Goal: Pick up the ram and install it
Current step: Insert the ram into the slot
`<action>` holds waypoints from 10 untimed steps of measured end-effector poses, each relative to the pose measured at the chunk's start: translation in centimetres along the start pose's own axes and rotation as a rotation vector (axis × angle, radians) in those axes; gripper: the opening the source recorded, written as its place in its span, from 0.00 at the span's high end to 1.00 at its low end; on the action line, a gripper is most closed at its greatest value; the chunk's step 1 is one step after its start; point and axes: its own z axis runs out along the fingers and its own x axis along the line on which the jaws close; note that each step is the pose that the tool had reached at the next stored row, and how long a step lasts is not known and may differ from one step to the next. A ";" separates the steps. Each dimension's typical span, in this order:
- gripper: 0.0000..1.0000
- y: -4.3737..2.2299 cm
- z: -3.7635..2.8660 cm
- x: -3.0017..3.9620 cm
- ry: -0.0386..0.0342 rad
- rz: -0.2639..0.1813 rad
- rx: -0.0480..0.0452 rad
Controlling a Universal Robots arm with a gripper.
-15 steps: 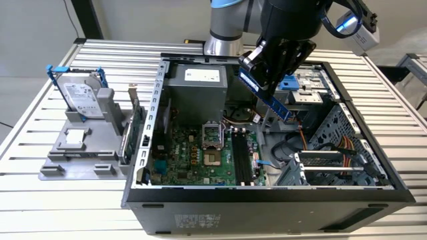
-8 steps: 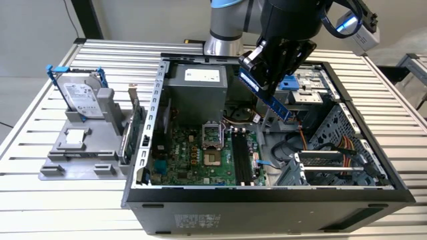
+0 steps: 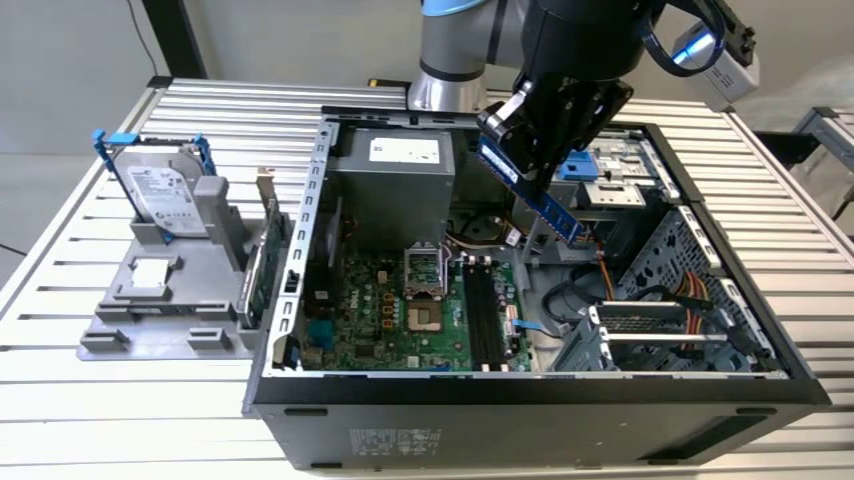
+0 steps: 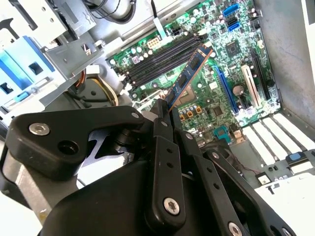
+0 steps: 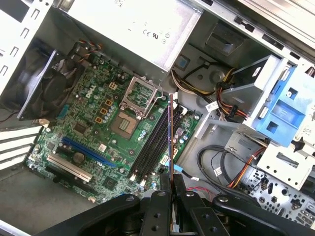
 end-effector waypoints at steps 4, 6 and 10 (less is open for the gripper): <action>1.00 0.00 0.00 0.00 0.0000 0.002 0.0001; 1.00 0.00 0.00 -0.01 -0.0001 0.003 0.0001; 1.00 -0.01 0.00 -0.01 -0.0001 0.006 0.0002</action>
